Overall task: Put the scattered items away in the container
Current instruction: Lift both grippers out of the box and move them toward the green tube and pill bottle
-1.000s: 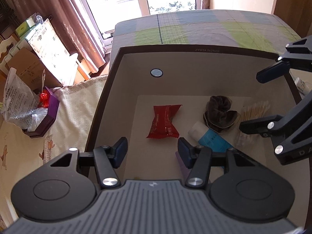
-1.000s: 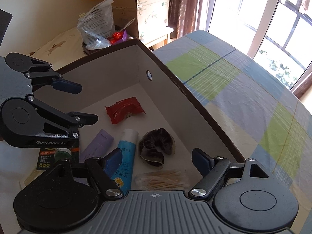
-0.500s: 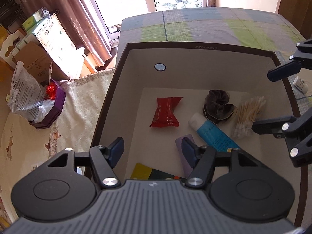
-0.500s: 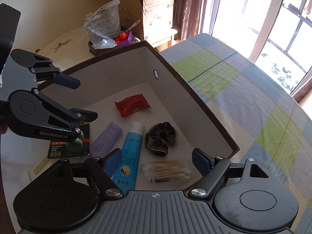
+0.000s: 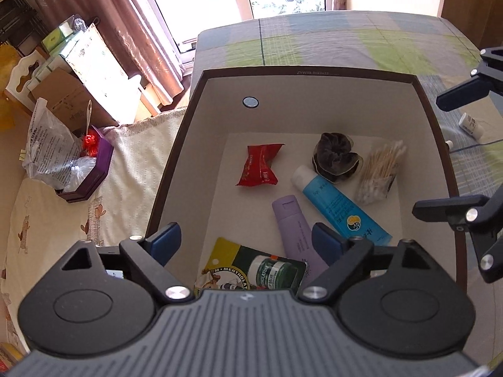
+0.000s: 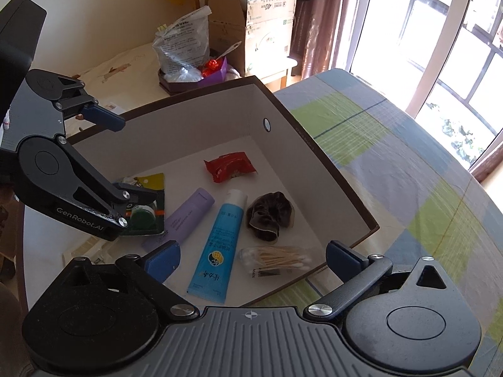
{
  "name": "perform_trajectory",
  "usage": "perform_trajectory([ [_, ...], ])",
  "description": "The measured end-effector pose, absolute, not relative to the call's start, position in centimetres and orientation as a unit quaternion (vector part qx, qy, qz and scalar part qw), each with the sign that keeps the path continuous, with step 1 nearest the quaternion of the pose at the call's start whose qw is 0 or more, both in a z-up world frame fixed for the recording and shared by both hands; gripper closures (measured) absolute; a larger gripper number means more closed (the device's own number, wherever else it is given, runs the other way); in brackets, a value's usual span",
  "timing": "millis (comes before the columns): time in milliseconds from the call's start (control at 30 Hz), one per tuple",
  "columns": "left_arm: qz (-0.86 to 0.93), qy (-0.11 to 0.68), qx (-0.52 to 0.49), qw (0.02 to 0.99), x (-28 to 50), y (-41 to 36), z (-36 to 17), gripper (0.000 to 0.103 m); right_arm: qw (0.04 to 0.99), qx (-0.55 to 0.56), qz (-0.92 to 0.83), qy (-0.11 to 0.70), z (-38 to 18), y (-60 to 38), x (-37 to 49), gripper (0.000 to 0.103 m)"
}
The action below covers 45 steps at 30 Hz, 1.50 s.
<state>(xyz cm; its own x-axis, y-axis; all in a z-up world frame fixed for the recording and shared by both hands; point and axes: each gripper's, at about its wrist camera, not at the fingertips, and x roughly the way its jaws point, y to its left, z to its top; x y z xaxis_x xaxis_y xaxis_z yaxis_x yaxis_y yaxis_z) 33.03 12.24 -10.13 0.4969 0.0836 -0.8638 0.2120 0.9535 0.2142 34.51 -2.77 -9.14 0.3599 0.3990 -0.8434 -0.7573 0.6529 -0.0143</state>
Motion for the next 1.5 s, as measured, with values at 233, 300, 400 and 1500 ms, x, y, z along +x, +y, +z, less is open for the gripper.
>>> perform_trajectory([
  [233,-0.034,0.498,0.156,0.852,31.0,11.8,-9.0,0.013,0.800,-0.199,0.369,0.429,-8.2,-3.2,33.1,0.000],
  [300,-0.037,0.498,0.159,0.852,30.5,11.7,-8.7,0.013,0.801,-0.197,0.372,0.425,-7.7,-3.3,32.8,0.000],
  [400,-0.040,0.496,0.158,0.853,29.7,11.5,-8.1,0.013,0.803,-0.195,0.374,0.421,-7.0,-3.5,32.2,0.000],
  [1500,-0.071,0.470,0.144,0.868,18.8,8.1,-1.4,0.012,0.830,-0.153,0.374,0.385,-0.7,-8.1,21.3,0.000],
])
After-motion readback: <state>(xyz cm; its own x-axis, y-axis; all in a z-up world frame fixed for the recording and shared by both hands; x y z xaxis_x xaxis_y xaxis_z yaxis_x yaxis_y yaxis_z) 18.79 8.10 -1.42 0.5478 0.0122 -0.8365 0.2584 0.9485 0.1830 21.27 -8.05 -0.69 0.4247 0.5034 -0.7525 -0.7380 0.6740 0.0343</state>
